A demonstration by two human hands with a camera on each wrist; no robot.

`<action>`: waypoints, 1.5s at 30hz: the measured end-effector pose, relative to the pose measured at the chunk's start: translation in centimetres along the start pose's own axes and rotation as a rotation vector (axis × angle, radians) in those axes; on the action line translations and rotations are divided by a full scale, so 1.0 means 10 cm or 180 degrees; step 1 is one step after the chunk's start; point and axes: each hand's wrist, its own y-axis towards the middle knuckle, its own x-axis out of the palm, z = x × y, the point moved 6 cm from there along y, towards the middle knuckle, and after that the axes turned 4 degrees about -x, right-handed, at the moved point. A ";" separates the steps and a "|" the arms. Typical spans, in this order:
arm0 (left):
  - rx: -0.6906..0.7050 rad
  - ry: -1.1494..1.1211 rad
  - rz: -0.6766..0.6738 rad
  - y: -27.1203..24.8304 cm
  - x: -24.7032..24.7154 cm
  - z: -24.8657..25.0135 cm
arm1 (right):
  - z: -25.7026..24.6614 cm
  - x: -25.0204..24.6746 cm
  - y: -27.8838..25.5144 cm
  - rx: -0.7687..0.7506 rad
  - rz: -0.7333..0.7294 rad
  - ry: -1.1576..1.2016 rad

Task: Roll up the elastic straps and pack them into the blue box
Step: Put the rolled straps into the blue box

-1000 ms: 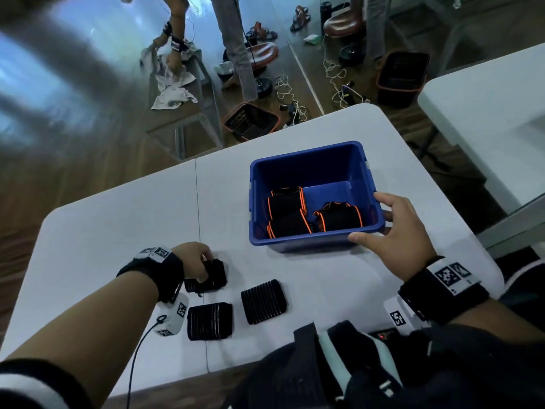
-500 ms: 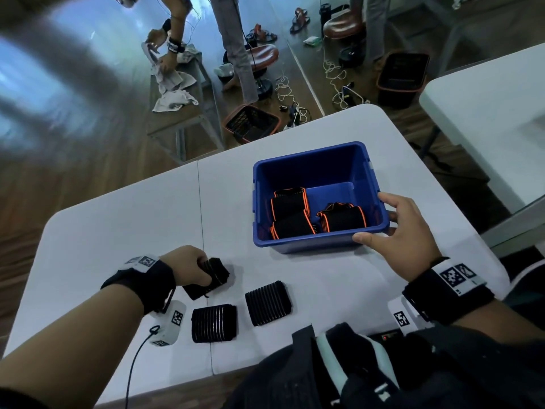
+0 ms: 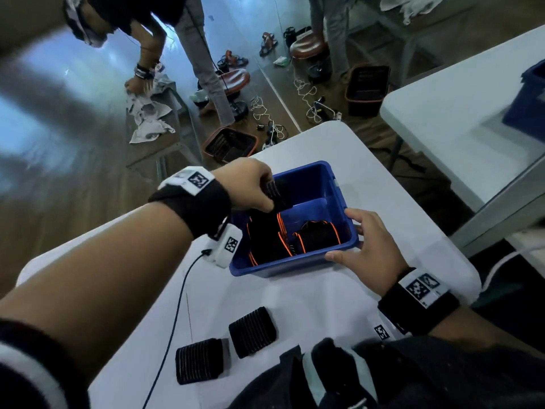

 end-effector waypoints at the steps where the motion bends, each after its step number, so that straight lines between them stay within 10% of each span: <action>1: 0.0045 0.0149 -0.0036 0.17 0.09 0.12 | -0.01 0.00 0.00 -0.0012 0.0003 0.0007; 21: -0.0380 0.1596 -0.1094 1.36 1.04 0.60 | -0.02 -0.02 -0.03 -0.0101 -0.0157 -0.0044; 37: -0.0126 0.1407 -0.0269 1.02 0.58 0.67 | -0.01 -0.06 -0.03 -0.0183 -0.0200 -0.0012; 45: -0.0331 -0.0452 0.0534 -0.08 0.07 0.05 | 0.05 -0.10 0.07 -0.0100 -0.0287 0.0142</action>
